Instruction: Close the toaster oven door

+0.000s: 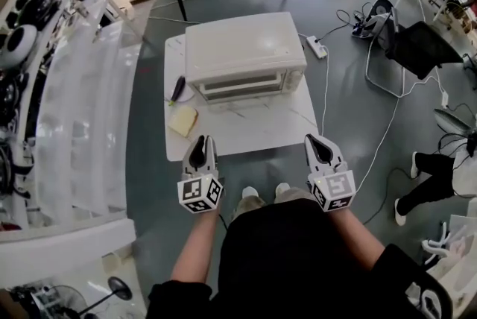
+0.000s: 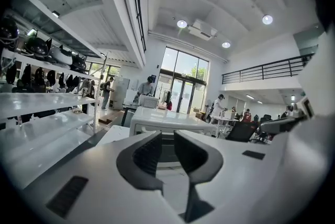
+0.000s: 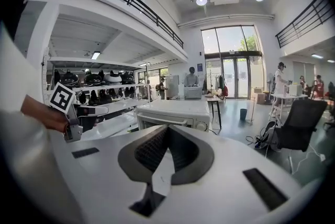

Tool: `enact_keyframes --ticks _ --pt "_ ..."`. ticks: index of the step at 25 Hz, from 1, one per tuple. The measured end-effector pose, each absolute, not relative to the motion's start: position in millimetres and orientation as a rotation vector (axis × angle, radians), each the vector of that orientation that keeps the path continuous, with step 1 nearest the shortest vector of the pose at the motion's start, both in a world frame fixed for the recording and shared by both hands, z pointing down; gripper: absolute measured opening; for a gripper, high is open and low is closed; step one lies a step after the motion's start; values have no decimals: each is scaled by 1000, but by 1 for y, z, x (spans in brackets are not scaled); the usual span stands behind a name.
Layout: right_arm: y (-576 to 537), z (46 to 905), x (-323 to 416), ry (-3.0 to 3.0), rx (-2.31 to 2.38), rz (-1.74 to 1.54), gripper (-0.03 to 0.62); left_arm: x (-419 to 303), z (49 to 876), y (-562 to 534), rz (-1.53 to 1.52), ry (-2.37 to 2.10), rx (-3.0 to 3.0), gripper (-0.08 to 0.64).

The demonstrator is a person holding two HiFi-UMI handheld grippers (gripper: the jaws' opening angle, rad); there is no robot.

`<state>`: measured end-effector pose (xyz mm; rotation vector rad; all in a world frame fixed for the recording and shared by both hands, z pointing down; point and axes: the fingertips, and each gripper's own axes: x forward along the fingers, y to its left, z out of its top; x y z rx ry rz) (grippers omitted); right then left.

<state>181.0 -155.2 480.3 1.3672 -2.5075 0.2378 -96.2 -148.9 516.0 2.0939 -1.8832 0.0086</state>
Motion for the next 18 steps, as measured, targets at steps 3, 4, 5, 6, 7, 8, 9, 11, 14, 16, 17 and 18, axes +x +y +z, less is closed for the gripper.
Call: enact_keyframes --ticks 3,4,5,6,7,8,9,11,14,16,17,18 --pt "-150 465 191 -2504 1347 102 21 -74 500 -127 3 -1883 2124 84" --pt "-149 459 193 -2515 1344 82 21 -70 496 -120 7 -1885 2135 83" --pt "-148 454 196 -2528 1346 78 21 -66 492 -114 11 -1890 2144 74" --pt "-147 450 200 -2540 1353 83 21 -62 490 -109 14 -1896 2148 66" --pt "-147 448 205 -2545 1364 92 21 -59 488 -105 12 -1900 2146 63" --pt "-147 446 211 -2546 1377 101 21 -56 488 -102 5 -1902 2137 61" --pt "-146 445 217 -2543 1390 107 21 -53 487 -101 -4 -1903 2123 57" --pt "-147 445 228 -2538 1413 111 21 -49 486 -99 -22 -1910 2105 34" --pt "-148 447 240 -2528 1437 126 21 -41 476 -97 -58 -1936 2130 18" --pt "-145 450 247 -2527 1441 150 21 -34 469 -92 -82 -1944 2158 18" --pt "-143 452 250 -2526 1441 158 21 -31 468 -90 -88 -1940 2164 18" --pt "-142 452 253 -2525 1444 162 21 -28 468 -89 -92 -1936 2164 18"
